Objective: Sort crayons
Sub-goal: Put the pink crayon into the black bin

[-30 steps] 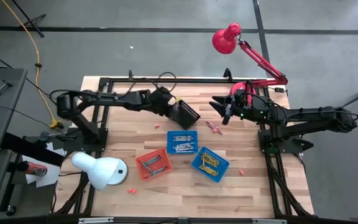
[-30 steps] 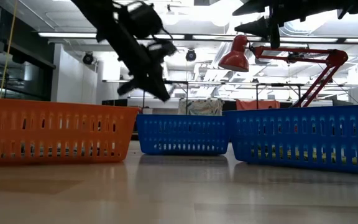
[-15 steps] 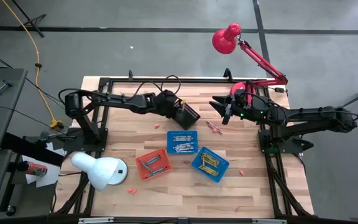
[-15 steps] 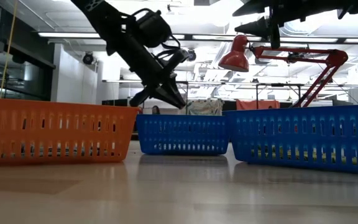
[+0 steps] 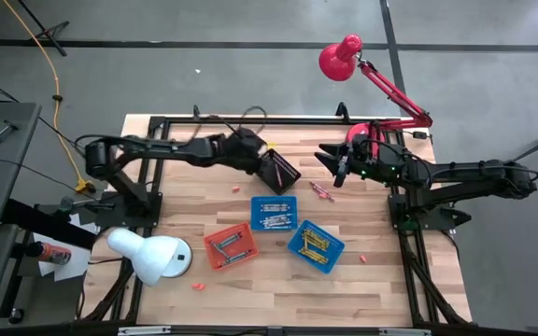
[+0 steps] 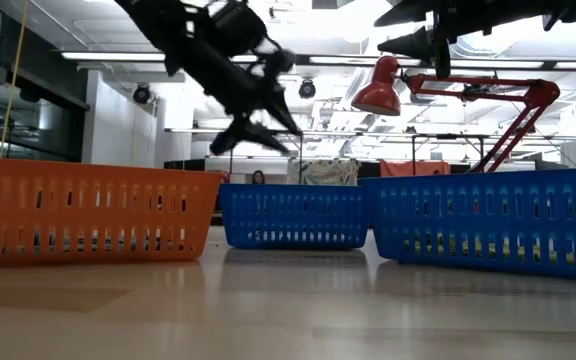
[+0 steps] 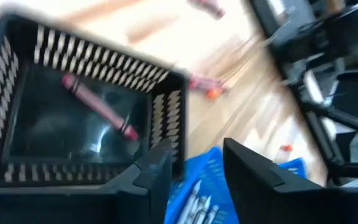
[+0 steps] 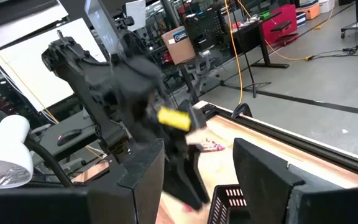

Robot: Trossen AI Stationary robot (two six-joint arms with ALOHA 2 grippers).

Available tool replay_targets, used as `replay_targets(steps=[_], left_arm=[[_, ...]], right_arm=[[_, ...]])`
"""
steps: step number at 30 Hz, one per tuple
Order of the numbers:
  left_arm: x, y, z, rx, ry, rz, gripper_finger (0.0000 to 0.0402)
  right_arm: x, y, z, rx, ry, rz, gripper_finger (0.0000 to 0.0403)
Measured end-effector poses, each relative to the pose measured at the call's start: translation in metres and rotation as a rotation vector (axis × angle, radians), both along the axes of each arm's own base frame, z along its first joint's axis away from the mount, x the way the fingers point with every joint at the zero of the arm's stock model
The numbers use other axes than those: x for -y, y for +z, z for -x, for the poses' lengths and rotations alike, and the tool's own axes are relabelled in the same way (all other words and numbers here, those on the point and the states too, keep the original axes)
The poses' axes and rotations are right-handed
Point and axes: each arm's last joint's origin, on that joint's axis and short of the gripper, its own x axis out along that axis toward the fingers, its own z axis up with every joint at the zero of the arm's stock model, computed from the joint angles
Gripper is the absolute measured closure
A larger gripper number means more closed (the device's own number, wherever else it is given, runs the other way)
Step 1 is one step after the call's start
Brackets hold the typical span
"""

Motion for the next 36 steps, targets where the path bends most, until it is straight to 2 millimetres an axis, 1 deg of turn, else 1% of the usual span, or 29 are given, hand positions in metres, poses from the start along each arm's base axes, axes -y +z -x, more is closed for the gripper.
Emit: replay_targets(steps=[3, 7, 9, 11, 14, 16, 17, 21, 25, 31, 36], left_arm=[[-0.002, 0.029, 0.014, 0.072, 0.000, -0.074, 0.0258], [0.002, 0.079, 0.041, 0.205, -0.031, -0.271, 0.0255], [0.009, 0.105, 0.058, 0.274, -0.061, -0.396, 0.0256], [0.020, 0.126, 0.073, 0.340, -0.107, -0.508, 0.0256], [0.035, 0.145, 0.092, 0.411, -0.141, -0.619, 0.0256], [0.044, 0.148, 0.102, 0.474, -0.124, -0.663, 0.0257], [0.047, 0.145, 0.105, 0.500, -0.112, -0.674, 0.0257], [0.057, 0.127, 0.115, 0.613, -0.070, -0.678, 0.0257], [0.062, 0.109, 0.124, 0.710, -0.042, -0.656, 0.0259], [0.064, 0.098, 0.133, 0.719, -0.040, -0.643, 0.0259], [0.064, 0.098, 0.134, 0.721, -0.040, -0.643, 0.0259]], right_arm=[[0.000, 0.000, 0.000, 0.003, 0.000, 0.000, 0.0219], [0.000, 0.001, 0.000, 0.012, 0.002, 0.001, 0.0219], [0.000, 0.003, 0.000, 0.027, 0.002, 0.003, 0.0219], [0.000, 0.004, 0.000, 0.043, 0.002, 0.005, 0.0219], [0.000, 0.005, 0.000, 0.053, 0.002, 0.006, 0.0219], [0.000, 0.005, 0.000, 0.052, 0.002, 0.005, 0.0219], [0.000, 0.005, 0.000, 0.051, 0.002, 0.005, 0.0219], [0.000, 0.004, 0.000, 0.041, 0.002, 0.011, 0.0219], [0.000, 0.004, 0.000, 0.041, 0.002, 0.011, 0.0219], [0.000, 0.004, 0.000, 0.038, 0.002, 0.011, 0.0219], [0.000, 0.004, 0.000, 0.037, 0.002, 0.011, 0.0219]])
